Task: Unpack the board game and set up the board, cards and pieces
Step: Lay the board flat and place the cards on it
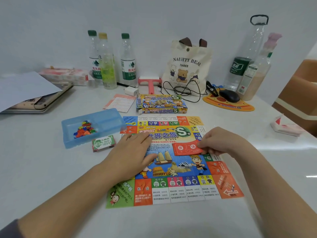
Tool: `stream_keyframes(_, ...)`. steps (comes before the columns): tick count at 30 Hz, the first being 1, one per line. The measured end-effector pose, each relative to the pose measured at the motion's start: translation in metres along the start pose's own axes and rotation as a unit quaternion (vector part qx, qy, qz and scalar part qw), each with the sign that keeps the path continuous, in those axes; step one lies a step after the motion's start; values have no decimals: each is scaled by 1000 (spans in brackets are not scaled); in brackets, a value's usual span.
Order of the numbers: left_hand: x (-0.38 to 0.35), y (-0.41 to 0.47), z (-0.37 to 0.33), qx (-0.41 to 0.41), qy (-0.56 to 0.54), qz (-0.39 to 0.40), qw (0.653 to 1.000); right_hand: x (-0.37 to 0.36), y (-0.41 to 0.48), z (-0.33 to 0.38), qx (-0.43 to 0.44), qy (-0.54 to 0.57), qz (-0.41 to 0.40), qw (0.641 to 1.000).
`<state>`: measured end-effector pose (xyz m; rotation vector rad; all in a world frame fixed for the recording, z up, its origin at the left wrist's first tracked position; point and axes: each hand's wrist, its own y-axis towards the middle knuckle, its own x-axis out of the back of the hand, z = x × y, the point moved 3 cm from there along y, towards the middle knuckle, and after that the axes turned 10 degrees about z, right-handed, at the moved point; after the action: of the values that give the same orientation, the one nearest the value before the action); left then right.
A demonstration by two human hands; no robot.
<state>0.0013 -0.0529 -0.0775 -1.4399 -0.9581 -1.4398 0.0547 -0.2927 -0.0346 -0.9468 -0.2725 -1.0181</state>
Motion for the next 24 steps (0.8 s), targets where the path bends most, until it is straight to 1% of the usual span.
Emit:
stream_keyframes(6,0,1,-1,0,4,3,1000,-2,3,5,15,-82,-51,995)
stream_keyframes(19,1,0,0,2,-1,-4,1000,-10,3,10,8,-171,-85,981)
stream_keyframes(22,2,-1,-1,7,-5,-5,1000,-7,1,14,22,-192,-113,975)
stream_keyframes(24,6,-2,0,11,-15,-21,1000,-7,1,16,40,-193,-136,971)
